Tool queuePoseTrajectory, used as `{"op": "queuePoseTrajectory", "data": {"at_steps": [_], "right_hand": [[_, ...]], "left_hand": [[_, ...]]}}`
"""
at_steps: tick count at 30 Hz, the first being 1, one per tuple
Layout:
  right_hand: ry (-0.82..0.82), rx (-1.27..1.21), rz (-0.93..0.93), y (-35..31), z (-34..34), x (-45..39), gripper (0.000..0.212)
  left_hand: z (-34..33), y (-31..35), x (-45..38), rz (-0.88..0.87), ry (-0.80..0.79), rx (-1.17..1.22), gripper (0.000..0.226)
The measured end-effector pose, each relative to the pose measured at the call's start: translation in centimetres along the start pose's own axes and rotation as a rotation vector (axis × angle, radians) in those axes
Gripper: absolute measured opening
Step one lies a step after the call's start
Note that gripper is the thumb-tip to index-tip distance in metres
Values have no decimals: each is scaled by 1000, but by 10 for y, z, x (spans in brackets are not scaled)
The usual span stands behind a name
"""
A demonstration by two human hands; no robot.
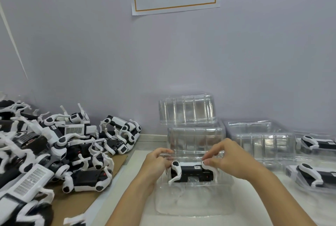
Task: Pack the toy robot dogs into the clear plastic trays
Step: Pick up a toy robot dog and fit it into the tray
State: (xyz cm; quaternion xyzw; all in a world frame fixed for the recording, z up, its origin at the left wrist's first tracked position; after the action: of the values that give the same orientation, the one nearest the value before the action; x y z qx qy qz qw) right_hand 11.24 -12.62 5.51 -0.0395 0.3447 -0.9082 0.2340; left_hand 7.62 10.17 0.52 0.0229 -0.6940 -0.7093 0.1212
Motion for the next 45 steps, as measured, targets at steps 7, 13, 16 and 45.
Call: {"op": "queuePoseTrajectory", "data": {"at_steps": [7,13,16,45], "right_hand": [[21,-24,-37,-3,-5,-4,11],[18,-35,-34,-3,-7,-6,13],[8,-41,-45,-3,-8,-6,13],[-7,29,234,-47,-40,-12,19]], "left_hand": [[-1,2,3,-20,-10,-4,34],[-1,3,2,-32,-4,-20,35],[-1,2,2,-25,4,-18,36],[4,20,6,-305,65,-468,19]]}}
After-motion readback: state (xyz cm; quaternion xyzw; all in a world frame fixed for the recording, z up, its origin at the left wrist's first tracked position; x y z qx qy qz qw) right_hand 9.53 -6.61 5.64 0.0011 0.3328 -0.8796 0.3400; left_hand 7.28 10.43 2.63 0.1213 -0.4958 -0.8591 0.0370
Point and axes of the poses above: each hand's wrist, its own x-axis away from the middle knuckle, its own z-axis out of the back of the hand, y = z × x, the point moved 4 cm from there along -x, towards the middle knuckle, and after that the axes turned 5 degrees about -y, right-handed, at the moved point
